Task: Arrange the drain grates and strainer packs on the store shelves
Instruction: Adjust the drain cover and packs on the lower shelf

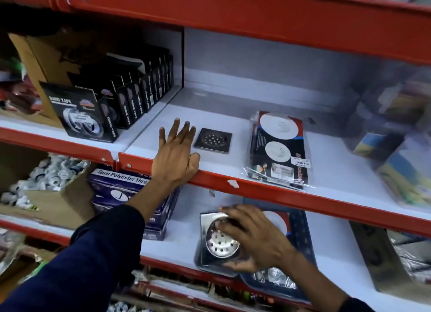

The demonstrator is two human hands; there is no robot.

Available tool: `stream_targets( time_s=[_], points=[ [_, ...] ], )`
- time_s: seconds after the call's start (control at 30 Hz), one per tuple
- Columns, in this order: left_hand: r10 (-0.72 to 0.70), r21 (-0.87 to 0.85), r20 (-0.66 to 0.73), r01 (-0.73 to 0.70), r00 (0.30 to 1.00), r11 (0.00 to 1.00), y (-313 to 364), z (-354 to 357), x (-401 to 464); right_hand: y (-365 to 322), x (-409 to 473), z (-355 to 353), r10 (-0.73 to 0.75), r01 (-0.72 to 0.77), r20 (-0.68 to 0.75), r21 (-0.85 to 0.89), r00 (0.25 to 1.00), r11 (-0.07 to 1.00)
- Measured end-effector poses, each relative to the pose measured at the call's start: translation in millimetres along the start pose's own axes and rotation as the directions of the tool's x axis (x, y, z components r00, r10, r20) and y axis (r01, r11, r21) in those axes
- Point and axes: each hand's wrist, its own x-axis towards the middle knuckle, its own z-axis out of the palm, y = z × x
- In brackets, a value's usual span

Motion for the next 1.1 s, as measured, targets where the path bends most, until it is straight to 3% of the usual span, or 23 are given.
stream_targets(
  time_s=[0.13,0.23,0.33,0.53,0.67,0.73,0.8,0.9,1.0,1.1],
  points=[
    [-0.014,0.012,0.006,0.014,1.000,1.000,1.1,-0.5,0.7,-0.2,-18.5,58.4,0.290,-0.296,0.188,0.003,0.938,0.955],
    [-0.025,0.012,0.015,0.025,1.000,1.000,2.2,-1.4,1.4,6.2,-20.5,96.4,0.496,-0.502,0.394,-0.095,0.774,0.859],
    [-0.037,0.009,0.018,0.037,0.999,0.999,3.4,-1.7,1.4,9.9,-22.6,127.2,0.525,-0.534,0.538,-0.156,0.659,0.831],
    [-0.047,0.022,0.018,0.046,0.999,0.999,1.7,-0.8,2.8,7.5,-15.4,151.8,0.501,-0.465,0.585,-0.226,0.638,0.856],
    [-0.044,0.026,0.011,0.044,0.999,0.999,1.5,0.6,3.3,10.0,-11.2,137.3,0.452,-0.441,0.563,-0.166,0.692,0.882],
    [-0.041,0.035,0.006,0.041,0.999,0.999,0.2,1.4,3.3,9.7,-6.8,117.1,0.426,-0.474,0.508,-0.039,0.749,0.880],
    [-0.037,0.039,0.002,0.037,0.999,0.999,-0.4,2.5,3.2,8.4,0.6,90.4,0.407,-0.453,0.355,0.052,0.842,0.890],
    [-0.033,0.030,-0.009,0.033,0.999,0.999,-1.0,3.1,2.7,7.0,16.9,52.4,0.205,-0.205,-0.028,0.018,0.978,0.979],
    [-0.021,0.028,-0.013,0.021,1.000,0.999,-0.8,3.4,2.9,10.2,40.9,10.9,-0.036,-0.001,-0.309,-0.118,0.950,0.993],
    [-0.011,0.018,-0.013,0.011,1.000,1.000,-1.0,2.8,2.7,18.9,75.6,-30.5,-0.046,-0.031,-0.404,-0.181,0.913,0.983]
  ],
)
